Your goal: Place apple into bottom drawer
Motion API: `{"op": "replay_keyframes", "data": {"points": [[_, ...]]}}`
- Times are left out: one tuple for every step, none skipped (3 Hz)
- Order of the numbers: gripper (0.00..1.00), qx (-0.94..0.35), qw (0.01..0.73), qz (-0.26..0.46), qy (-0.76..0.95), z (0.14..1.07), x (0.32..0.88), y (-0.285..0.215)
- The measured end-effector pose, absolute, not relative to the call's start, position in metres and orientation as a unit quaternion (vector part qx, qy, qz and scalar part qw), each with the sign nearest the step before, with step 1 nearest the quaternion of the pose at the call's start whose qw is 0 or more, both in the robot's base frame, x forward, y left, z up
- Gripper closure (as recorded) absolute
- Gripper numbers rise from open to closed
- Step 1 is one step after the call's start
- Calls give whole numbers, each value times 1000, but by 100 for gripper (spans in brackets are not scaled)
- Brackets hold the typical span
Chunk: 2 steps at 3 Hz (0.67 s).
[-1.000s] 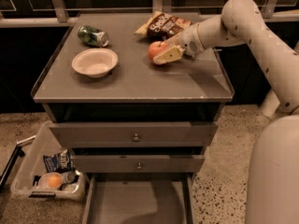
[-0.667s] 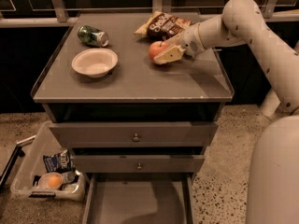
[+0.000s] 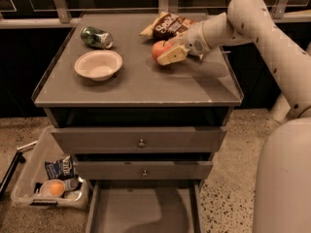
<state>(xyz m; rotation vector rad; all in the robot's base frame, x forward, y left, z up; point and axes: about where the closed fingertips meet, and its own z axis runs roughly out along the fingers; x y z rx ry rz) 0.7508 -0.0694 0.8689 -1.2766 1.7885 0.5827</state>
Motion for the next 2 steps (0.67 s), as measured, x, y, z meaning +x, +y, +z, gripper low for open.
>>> {"op": "replay_keyframes", "data": {"points": [[100,-522,421,221,709,881,740,-68],[100,-533,429,205,700,903,714,-76]]}}
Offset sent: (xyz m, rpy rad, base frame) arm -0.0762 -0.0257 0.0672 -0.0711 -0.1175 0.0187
